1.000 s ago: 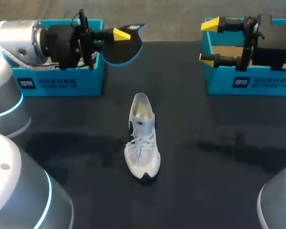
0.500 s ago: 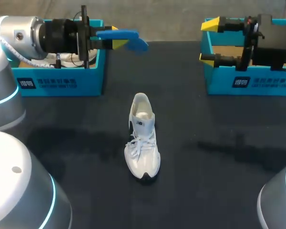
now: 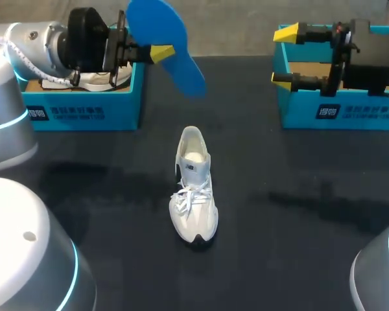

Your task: Take the shoe out of the shoebox, open the shoe tongue, remove and reinsert the insole, then place the shoe into the shoebox

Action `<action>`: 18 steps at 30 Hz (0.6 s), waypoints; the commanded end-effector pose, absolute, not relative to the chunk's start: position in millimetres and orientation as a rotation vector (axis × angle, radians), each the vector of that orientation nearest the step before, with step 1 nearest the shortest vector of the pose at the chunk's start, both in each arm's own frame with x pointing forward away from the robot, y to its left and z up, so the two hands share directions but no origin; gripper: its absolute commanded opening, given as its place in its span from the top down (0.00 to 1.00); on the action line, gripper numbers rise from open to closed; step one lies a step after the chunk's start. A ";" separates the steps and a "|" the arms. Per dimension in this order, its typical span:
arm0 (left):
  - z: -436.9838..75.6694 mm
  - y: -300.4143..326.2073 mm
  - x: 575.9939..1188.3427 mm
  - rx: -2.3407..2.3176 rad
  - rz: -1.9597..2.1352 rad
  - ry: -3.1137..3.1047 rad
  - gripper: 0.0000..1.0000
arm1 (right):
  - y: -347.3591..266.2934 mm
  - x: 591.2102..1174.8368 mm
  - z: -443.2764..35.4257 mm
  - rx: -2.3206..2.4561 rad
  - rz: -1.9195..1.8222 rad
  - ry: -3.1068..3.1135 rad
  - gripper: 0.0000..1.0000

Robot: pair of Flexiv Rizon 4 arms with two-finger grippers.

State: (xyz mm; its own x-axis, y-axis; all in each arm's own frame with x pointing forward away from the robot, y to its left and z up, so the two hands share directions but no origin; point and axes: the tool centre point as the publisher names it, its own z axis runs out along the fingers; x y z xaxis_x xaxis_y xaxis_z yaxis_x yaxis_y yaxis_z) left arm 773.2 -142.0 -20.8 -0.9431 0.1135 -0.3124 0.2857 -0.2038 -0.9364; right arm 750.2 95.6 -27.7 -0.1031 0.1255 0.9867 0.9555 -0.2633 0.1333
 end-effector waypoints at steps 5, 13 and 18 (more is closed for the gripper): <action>-19.0 -142.8 773.2 0.121 -2.631 2.120 1.00 | 97.9 751.5 -28.1 -1.440 -1.450 -1.240 0.00; -22.5 -139.3 768.1 -0.396 -2.747 2.466 1.00 | 97.9 751.5 -28.1 -1.440 -1.450 -1.240 0.00; -24.5 -138.3 765.6 -0.677 -2.839 2.602 1.00 | 97.9 751.5 -28.1 -1.440 -1.450 -1.240 0.00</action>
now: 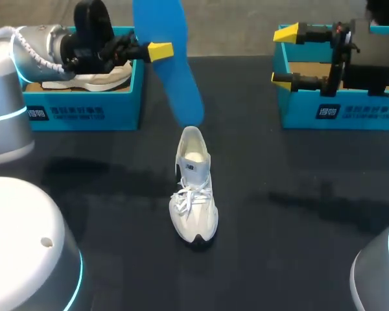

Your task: Take the shoe out of the shoebox, open the shoe tongue, remove and reinsert the insole, then place the shoe into the shoebox

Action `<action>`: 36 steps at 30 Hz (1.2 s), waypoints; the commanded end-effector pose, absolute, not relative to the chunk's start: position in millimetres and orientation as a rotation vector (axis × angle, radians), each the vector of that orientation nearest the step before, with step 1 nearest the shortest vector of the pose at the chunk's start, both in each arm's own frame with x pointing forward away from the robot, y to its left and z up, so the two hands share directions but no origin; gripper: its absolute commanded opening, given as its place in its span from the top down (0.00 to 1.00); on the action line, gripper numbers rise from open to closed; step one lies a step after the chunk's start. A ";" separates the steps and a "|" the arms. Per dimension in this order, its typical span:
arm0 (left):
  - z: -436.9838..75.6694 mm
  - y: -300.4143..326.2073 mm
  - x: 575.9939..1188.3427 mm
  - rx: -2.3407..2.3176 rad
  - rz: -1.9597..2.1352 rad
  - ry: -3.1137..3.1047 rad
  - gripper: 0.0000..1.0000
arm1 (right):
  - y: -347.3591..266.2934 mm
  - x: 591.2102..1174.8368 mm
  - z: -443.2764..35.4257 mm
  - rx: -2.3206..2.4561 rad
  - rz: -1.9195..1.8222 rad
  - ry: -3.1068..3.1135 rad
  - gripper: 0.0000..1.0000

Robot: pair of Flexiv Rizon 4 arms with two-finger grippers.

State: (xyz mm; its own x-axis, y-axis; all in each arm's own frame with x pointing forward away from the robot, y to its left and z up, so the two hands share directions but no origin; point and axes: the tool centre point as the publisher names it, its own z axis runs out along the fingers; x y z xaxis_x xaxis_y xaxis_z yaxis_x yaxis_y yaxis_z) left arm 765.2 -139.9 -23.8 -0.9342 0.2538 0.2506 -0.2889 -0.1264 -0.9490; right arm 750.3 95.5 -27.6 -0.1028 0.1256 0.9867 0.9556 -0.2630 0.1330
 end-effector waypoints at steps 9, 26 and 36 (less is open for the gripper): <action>-27.5 -142.0 763.9 0.623 1.503 -1.378 1.00 | 97.9 751.5 -28.1 -1.440 -1.450 -1.240 0.00; -48.8 -150.6 774.1 0.737 1.368 -1.328 1.00 | 107.0 750.1 5.5 -1.542 -1.389 -1.433 0.00; -50.2 -153.3 777.7 0.735 1.360 -1.329 1.00 | 129.6 743.0 35.0 -1.813 -1.186 -1.765 0.00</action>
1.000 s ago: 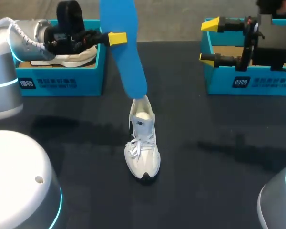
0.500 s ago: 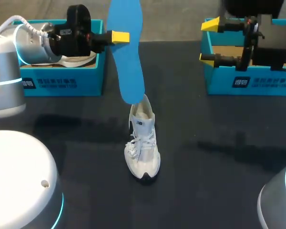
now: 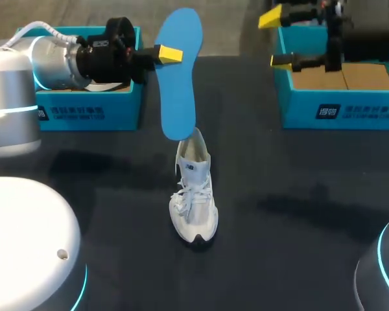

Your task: Take the shoe out of the shoebox, open the shoe tongue, remove and reinsert the insole, then place the shoe into the shoebox

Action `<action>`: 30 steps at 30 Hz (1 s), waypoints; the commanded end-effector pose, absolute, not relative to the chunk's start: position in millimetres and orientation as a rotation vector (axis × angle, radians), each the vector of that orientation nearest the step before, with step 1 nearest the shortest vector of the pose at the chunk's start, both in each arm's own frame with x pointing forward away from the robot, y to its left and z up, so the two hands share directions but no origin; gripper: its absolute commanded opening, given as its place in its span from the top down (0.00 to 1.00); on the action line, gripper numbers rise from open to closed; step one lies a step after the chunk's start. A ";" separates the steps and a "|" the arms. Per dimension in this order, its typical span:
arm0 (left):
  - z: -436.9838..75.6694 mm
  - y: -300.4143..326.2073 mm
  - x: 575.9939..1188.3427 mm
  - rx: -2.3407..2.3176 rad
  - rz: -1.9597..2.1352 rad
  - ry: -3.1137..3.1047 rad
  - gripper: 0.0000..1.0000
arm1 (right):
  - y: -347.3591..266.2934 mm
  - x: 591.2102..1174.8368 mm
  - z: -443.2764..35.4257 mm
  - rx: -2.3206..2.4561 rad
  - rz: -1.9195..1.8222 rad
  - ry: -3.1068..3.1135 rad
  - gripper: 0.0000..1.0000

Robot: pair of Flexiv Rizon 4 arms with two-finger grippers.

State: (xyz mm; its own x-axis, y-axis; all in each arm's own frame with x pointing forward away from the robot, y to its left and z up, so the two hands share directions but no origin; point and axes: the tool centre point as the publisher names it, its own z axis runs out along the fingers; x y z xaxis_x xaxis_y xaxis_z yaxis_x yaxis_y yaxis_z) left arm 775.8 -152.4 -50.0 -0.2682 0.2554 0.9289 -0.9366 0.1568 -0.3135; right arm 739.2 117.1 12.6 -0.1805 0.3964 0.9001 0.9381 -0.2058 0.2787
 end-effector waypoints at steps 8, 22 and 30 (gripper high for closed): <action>-52.9 -154.4 779.6 0.793 1.291 -1.326 1.00 | 148.2 737.8 55.2 -2.002 -0.968 -1.979 0.00; -55.1 -157.9 779.2 0.868 1.218 -1.297 1.00 | 170.3 727.5 70.4 -2.246 -0.662 -2.282 0.00; -56.4 -163.9 781.7 0.935 1.238 -1.271 1.00 | 177.0 724.4 72.2 -2.387 -0.525 -2.283 0.00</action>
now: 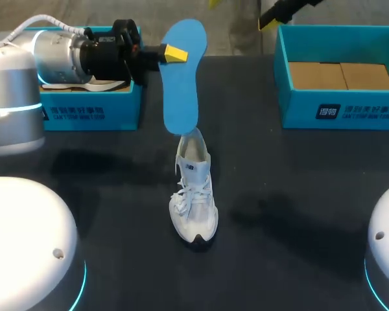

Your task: Take the shoe out of the shoebox, open the shoe tongue, remove and reinsert the insole, then place the shoe into the shoebox

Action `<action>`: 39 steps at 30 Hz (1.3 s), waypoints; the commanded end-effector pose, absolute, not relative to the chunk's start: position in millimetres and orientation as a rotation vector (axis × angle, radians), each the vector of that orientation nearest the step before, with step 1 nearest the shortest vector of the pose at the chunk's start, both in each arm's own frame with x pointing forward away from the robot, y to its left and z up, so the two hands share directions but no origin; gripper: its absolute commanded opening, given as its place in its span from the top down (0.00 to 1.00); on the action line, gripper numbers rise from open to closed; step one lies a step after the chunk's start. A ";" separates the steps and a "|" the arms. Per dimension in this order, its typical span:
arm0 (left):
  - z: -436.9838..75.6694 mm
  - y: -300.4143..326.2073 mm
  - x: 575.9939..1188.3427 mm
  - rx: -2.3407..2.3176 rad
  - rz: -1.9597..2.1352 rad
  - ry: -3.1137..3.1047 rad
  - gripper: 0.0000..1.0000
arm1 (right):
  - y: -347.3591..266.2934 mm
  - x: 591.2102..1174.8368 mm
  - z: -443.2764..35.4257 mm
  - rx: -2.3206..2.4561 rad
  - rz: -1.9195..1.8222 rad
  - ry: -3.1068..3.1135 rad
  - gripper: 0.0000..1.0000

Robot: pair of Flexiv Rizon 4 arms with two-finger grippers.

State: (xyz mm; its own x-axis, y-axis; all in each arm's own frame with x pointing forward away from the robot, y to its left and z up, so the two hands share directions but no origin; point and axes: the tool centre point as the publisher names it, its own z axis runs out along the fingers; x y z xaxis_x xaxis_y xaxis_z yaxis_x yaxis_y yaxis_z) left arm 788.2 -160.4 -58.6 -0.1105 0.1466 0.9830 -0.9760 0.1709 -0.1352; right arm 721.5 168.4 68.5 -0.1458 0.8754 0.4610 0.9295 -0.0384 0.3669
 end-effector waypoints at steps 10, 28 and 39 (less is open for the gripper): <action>-59.4 -165.2 781.9 0.943 1.233 -1.251 1.00 | 197.0 727.1 70.1 -2.451 -0.408 -2.343 0.00; -60.3 -170.9 788.6 1.003 1.233 -1.191 1.00 | 224.5 729.3 50.6 -2.465 -0.255 -2.416 0.00; -58.6 -173.5 787.7 0.995 1.216 -1.203 1.00 | 235.6 730.1 36.3 -2.414 -0.206 -2.420 0.00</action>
State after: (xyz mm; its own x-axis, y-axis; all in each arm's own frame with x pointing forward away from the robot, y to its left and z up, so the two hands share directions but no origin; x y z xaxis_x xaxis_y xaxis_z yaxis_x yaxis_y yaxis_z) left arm 786.6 -172.6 -58.7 -0.0435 0.1390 0.9893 -0.9915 0.1158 -0.0599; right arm 726.8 229.7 37.9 0.0008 0.9972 -0.0743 0.9574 0.0207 0.2881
